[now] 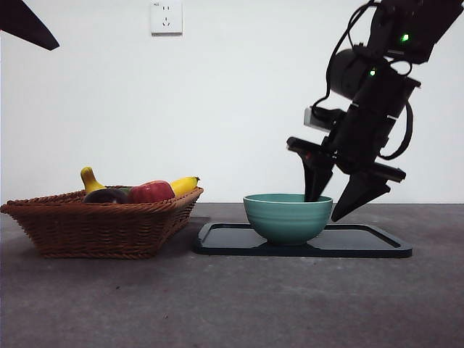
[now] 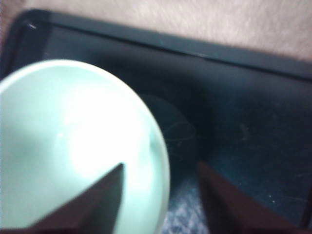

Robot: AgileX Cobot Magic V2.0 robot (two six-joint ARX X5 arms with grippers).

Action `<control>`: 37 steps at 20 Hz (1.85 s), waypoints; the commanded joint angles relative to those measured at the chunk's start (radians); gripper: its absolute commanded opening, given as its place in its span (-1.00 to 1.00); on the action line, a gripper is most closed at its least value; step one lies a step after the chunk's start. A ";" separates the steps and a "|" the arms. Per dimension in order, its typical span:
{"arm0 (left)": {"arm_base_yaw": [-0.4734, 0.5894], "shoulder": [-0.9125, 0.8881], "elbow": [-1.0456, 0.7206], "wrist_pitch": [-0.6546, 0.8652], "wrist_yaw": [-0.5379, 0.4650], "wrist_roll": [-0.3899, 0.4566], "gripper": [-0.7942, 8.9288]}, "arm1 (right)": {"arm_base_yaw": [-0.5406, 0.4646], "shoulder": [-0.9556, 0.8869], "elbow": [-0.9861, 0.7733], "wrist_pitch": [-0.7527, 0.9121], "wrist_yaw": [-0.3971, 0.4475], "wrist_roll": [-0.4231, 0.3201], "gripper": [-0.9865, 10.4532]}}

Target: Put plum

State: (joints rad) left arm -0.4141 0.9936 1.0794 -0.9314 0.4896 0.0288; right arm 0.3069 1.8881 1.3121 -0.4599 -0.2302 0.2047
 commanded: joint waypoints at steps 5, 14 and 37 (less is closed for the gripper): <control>-0.005 0.007 0.013 0.011 0.006 0.013 0.00 | 0.004 0.011 0.031 0.041 0.024 -0.014 -0.81; -0.005 0.007 0.013 0.012 0.006 0.017 0.00 | 0.005 -0.247 0.046 -0.064 0.023 -0.016 -0.81; -0.005 0.007 0.013 0.011 0.006 0.023 0.00 | 0.234 -0.740 -0.510 -0.030 0.048 0.049 -0.81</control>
State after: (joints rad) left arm -0.4141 0.9936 1.0794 -0.9314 0.4896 0.0395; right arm 0.5350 1.1347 0.7929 -0.5026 -0.1837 0.2203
